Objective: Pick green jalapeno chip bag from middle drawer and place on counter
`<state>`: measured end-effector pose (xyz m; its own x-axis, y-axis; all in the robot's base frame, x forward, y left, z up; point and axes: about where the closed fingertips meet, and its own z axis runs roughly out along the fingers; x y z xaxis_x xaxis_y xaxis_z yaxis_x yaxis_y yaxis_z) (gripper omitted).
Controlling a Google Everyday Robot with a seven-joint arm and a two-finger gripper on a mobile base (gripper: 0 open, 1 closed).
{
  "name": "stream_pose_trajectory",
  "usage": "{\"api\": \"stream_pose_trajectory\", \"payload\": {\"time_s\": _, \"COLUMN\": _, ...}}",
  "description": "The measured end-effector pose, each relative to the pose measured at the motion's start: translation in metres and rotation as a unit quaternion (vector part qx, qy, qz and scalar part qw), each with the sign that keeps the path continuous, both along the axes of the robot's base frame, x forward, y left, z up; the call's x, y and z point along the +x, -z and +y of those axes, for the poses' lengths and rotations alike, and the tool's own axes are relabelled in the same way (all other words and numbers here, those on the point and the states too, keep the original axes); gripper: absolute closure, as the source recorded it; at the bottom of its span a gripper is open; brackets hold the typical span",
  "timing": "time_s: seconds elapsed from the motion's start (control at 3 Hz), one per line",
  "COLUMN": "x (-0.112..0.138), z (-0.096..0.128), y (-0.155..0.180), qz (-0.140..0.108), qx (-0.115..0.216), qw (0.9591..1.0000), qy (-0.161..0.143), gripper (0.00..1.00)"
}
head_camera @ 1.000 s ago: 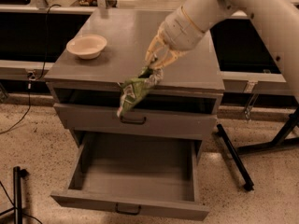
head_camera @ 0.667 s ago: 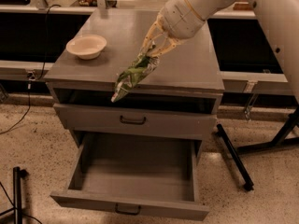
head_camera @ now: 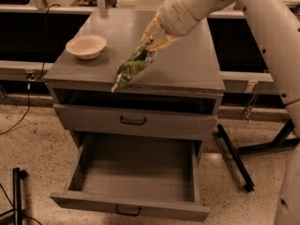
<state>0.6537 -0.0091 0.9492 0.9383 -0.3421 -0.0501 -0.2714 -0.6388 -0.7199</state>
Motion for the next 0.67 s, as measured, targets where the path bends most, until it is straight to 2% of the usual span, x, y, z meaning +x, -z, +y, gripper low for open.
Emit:
{"api": "stream_pose_trajectory", "payload": {"time_s": 0.33, "x": 0.057, "z": -0.001, "y": -0.001, "qz": -0.054, "qx": 0.052, "qw": 0.9967, "qy": 0.031, "gripper": 1.0}}
{"api": "stream_pose_trajectory", "payload": {"time_s": 0.67, "x": 0.101, "z": -0.015, "y": -0.007, "qz": -0.096, "qx": 0.074, "qw": 0.987, "qy": 0.105, "gripper": 1.0}}
